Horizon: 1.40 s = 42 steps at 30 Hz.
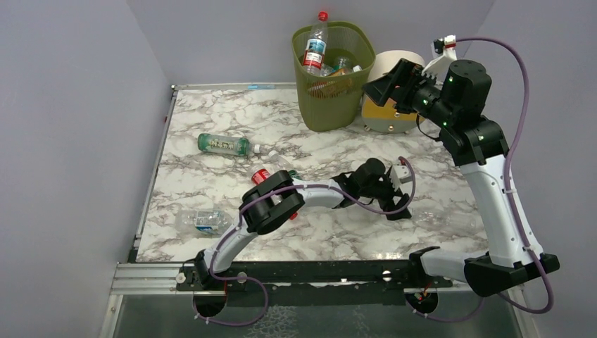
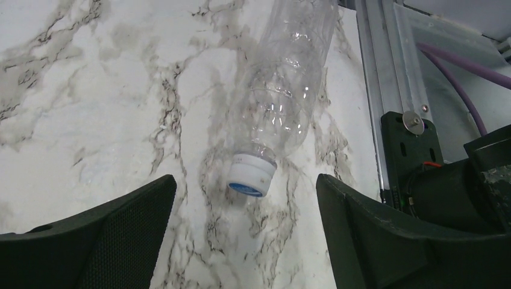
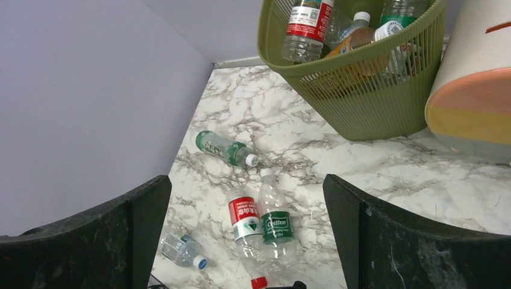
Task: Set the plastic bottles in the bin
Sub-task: Move the plastic bottle to the center of the board.
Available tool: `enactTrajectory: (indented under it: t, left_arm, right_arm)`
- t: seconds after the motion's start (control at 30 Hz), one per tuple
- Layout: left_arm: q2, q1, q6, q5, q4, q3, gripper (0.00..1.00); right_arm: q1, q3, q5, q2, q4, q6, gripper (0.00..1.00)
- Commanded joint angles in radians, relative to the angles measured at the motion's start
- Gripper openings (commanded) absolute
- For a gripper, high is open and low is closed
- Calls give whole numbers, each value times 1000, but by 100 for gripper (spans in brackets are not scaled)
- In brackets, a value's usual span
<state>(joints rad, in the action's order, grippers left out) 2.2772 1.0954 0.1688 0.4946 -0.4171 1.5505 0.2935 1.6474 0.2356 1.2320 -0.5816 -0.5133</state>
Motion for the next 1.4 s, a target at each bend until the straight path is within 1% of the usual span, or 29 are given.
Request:
enactTrajectory:
  t: [0.0, 0.1, 0.33, 0.43, 0.53, 0.6, 0.8, 0.97, 1.2, 1.37]
  left_arm:
    - [76, -2, -22, 117, -46, 85, 90]
    - [111, -8, -14, 158, -48, 116, 84]
    - [125, -17, -17, 177, -48, 125, 83]
    - [135, -17, -19, 164, -48, 128, 81]
    - [148, -18, -19, 166, -47, 136, 74]
    - [158, -19, -15, 172, -48, 144, 68]
    - [169, -19, -9, 184, -48, 159, 61]
    - [182, -19, -3, 200, -48, 175, 59]
    - [200, -18, 9, 210, -48, 197, 60]
    - [211, -17, 16, 217, -48, 207, 54]
  right_arm:
    - [3, 8, 29, 13, -11, 25, 99]
    - [3, -6, 24, 17, -6, 29, 99]
    - [3, -20, 25, 34, 7, 38, 99]
    - [3, -21, 29, 44, 10, 36, 99]
    - [2, -27, 30, 47, 15, 37, 99]
    - [3, -31, 31, 49, 16, 38, 99]
    - [3, -40, 34, 56, 25, 36, 99]
    - [2, -45, 36, 63, 28, 37, 99]
    - [1, -51, 33, 67, 31, 41, 99]
    - [0, -57, 33, 68, 34, 44, 100]
